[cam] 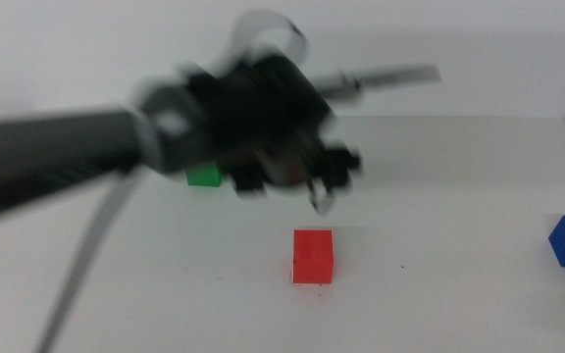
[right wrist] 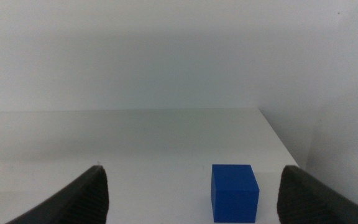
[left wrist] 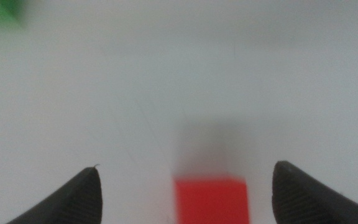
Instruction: Stack red cubes first, then green, then blue cubes in a specific spot.
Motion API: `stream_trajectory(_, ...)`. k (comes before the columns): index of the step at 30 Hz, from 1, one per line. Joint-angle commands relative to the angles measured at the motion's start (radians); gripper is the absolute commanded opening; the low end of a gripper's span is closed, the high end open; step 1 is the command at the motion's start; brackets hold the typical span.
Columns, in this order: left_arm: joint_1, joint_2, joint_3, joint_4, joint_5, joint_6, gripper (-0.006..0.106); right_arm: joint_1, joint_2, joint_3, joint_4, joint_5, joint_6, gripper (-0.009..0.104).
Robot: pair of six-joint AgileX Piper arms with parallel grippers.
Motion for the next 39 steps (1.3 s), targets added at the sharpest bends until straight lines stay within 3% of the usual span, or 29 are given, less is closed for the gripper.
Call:
stream_trajectory(1, 0.08, -0.066, -0.027, -0.011, 0.027, 0.104, 0.094, -0.007, -0.005, 0.003, -0.011, -0.006, 0.0, 0.09)
stream_trajectory(7, 0.318, -0.023, -0.203, -0.15, 0.082, 0.393, 0.094, -0.007, -0.005, 0.003, -0.011, -0.006, 0.0, 0.09)
stream_trajectory(15, 0.501, 0.16, -0.379, -0.372, 0.096, 0.668, 0.094, -0.007, -0.005, 0.003, -0.011, -0.006, 0.0, 0.09)
stream_trajectory(30, 0.526, 0.389, -0.465, -0.441, 0.071, 0.735, 0.094, -0.007, -0.005, 0.003, -0.011, -0.006, 0.0, 0.09)
stream_trajectory(39, 0.525, 0.459, -0.465, -0.422, 0.031, 0.755, 0.094, -0.007, -0.005, 0.003, -0.011, -0.006, 0.0, 0.09)
